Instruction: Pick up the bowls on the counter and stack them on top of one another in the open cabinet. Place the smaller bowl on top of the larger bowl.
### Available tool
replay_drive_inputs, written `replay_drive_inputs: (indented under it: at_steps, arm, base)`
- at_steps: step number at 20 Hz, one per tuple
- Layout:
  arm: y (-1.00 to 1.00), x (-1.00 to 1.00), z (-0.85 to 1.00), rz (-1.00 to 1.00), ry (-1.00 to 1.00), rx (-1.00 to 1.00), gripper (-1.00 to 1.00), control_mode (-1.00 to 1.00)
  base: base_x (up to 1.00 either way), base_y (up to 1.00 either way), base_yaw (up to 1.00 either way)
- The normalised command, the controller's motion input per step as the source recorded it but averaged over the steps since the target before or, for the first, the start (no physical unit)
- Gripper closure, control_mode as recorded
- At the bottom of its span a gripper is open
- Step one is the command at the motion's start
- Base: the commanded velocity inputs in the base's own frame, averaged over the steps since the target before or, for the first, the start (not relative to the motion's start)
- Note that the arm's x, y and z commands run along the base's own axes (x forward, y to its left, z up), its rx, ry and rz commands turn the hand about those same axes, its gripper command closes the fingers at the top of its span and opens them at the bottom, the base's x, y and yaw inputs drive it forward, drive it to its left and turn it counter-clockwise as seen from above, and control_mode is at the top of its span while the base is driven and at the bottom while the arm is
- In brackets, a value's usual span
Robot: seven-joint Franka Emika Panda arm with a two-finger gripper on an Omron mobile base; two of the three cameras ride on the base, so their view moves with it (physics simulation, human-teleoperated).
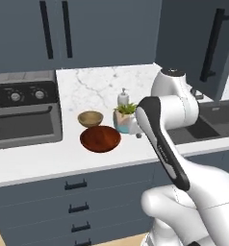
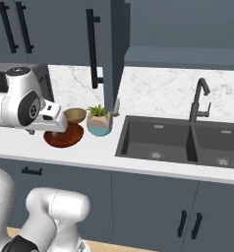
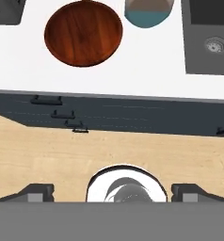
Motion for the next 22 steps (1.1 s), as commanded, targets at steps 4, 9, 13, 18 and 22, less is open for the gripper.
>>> replay_drive_inputs:
  at_steps: [4, 9, 13, 18, 22]
  arm:
    - [0.0, 0.0, 0.0, 0.0, 0.0, 0.0, -1.0, 1.0]
    - [0.0, 0.0, 0.0, 0.0, 0.0, 0.0, -1.0, 1.0]
    - [0.0, 0.0, 0.0, 0.0, 0.0, 0.0, -1.0, 1.0]
    - [0.14, 0.52, -0.22, -0.06, 0.0, 0.04, -1.0, -1.0]
    - [0.01, 1.0, -0.56, -0.17, 0.01, 0.05, -1.0, -1.0]
  base:
    - [0.54, 0.21, -0.04]
    - [0.66, 0.36, -0.02]
    - [0.46, 0.43, 0.0]
    - [0.07, 0.06, 0.0]
    - [0.0, 0.0, 0.0]
